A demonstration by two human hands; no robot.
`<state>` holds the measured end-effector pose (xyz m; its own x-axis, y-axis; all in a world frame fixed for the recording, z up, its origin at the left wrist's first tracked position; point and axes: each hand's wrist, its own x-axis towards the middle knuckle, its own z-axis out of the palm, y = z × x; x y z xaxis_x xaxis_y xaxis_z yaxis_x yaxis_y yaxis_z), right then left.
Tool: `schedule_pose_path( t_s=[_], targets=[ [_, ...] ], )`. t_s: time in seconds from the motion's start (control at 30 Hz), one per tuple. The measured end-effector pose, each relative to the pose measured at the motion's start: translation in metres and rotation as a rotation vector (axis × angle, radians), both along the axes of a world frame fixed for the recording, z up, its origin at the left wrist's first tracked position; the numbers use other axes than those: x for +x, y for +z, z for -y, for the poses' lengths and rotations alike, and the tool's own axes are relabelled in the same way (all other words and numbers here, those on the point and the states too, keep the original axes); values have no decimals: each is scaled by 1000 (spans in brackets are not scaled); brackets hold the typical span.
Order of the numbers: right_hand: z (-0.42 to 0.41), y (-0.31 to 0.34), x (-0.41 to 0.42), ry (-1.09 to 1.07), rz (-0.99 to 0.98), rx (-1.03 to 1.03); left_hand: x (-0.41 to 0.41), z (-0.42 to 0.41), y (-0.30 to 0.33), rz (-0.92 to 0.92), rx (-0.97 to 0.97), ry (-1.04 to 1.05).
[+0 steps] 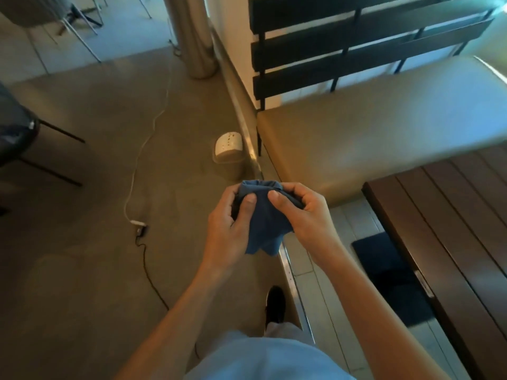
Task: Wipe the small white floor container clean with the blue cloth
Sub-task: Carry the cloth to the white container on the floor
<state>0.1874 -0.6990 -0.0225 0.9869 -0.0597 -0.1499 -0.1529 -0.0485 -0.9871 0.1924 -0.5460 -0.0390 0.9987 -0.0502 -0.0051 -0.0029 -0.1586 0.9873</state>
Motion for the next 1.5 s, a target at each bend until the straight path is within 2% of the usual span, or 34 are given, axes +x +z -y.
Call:
schedule_pose_path(
  t_s=[0.23, 0.47, 0.93, 1.33, 1.5],
  targets=[
    [-15, 0, 89, 83, 2, -3, 74, -16, 4, 10, -31, 77],
    [-64, -11, 174, 140, -19, -7, 154, -66, -8, 2, -33, 119],
    [-190, -10, 333, 24, -71, 47, 336, -197, -11, -15, 25, 28],
    [-219, -20, 454, -46, -63, -1, 465, -224, -15, -13, 30, -24],
    [-219, -22, 519, -63, -91, 20, 530, -226, -13, -78, 34, -45]
  ],
)
